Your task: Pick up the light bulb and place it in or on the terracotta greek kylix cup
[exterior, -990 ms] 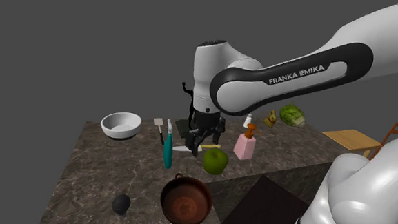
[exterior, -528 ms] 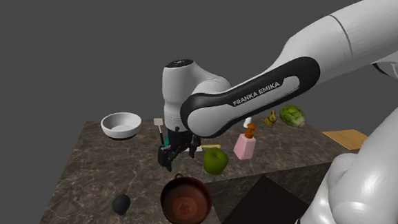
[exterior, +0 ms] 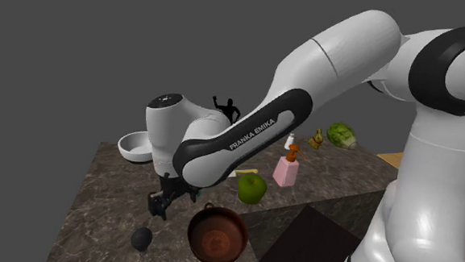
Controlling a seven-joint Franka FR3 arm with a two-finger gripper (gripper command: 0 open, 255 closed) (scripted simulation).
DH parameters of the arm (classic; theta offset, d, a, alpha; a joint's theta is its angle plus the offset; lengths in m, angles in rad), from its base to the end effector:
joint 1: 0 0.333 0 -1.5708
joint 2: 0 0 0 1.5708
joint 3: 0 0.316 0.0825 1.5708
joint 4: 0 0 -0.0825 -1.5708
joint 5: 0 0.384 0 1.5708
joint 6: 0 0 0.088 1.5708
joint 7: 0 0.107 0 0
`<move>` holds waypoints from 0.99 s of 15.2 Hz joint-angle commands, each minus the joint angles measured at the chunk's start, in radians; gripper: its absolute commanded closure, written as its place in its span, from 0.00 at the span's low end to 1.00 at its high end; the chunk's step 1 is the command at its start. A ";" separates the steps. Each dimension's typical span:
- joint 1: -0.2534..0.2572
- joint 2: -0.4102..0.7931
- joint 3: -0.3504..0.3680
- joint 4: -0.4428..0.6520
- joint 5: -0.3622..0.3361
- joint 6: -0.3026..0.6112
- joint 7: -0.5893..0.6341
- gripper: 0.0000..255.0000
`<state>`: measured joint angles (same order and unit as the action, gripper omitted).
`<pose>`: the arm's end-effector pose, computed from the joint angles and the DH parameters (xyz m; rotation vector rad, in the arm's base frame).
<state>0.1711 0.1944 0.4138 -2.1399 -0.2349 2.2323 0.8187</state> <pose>0.4671 0.2979 0.3148 3.0101 -0.1285 0.0065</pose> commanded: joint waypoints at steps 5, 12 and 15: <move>0.089 0.235 -0.021 0.206 -0.118 0.007 0.114 0.00; 0.158 0.404 -0.054 0.354 -0.182 0.020 0.166 0.00; 0.161 0.429 -0.064 0.351 -0.196 0.047 0.174 0.00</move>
<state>0.3318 0.6127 0.3545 -1.7878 -0.4248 2.2674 0.9910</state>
